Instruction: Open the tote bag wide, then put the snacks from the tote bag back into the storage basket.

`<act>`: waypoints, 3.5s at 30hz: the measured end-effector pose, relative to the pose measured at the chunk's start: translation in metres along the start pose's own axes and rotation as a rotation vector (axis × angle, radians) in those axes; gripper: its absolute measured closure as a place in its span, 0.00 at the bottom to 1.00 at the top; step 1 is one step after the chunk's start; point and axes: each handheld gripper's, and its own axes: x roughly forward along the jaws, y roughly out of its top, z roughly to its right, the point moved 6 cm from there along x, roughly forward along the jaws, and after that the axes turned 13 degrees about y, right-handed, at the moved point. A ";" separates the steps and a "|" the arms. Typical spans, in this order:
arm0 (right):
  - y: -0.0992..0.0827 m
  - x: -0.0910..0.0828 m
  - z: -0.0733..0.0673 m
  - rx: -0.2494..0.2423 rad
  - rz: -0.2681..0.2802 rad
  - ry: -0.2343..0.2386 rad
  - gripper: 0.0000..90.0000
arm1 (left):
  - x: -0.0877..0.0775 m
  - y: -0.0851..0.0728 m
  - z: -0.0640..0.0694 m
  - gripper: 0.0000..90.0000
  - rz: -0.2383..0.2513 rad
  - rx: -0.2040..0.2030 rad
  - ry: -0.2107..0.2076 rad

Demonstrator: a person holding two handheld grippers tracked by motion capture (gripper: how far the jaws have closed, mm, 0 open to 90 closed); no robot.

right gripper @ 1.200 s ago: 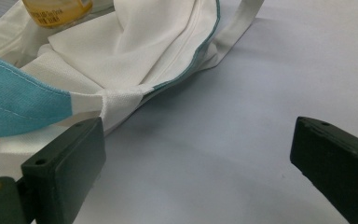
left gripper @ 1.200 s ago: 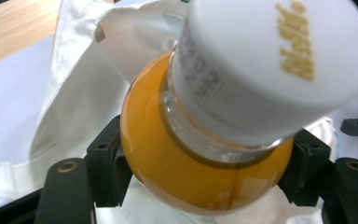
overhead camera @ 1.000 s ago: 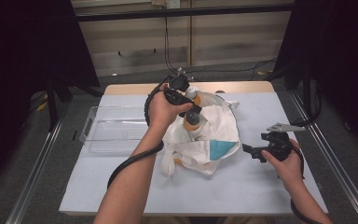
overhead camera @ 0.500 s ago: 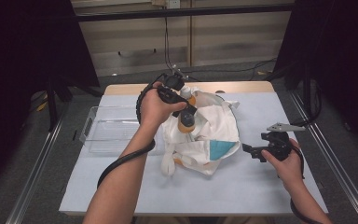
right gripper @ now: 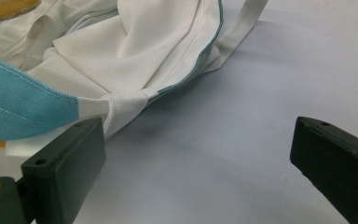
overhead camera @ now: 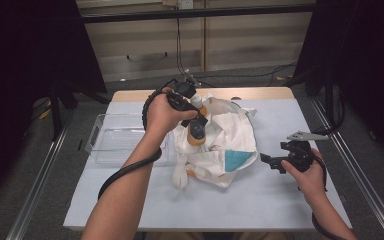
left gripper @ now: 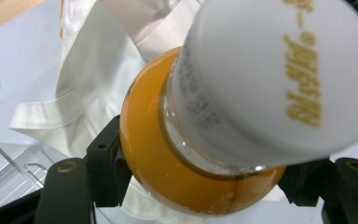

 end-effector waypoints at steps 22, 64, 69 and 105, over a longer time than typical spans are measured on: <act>0.000 0.001 -0.001 -0.002 -0.004 0.002 0.04 | -0.019 -0.004 -0.006 0.34 -0.042 -0.002 0.003; -0.002 0.003 0.001 -0.006 -0.024 -0.010 0.04 | -0.045 -0.017 -0.030 0.34 -0.091 -0.024 0.027; -0.001 0.004 0.000 -0.009 -0.022 -0.006 0.04 | -0.048 -0.020 -0.034 0.34 -0.094 -0.036 0.020; -0.002 0.002 0.002 -0.008 -0.025 -0.012 0.04 | -0.062 -0.032 -0.063 0.34 -0.087 -0.096 0.045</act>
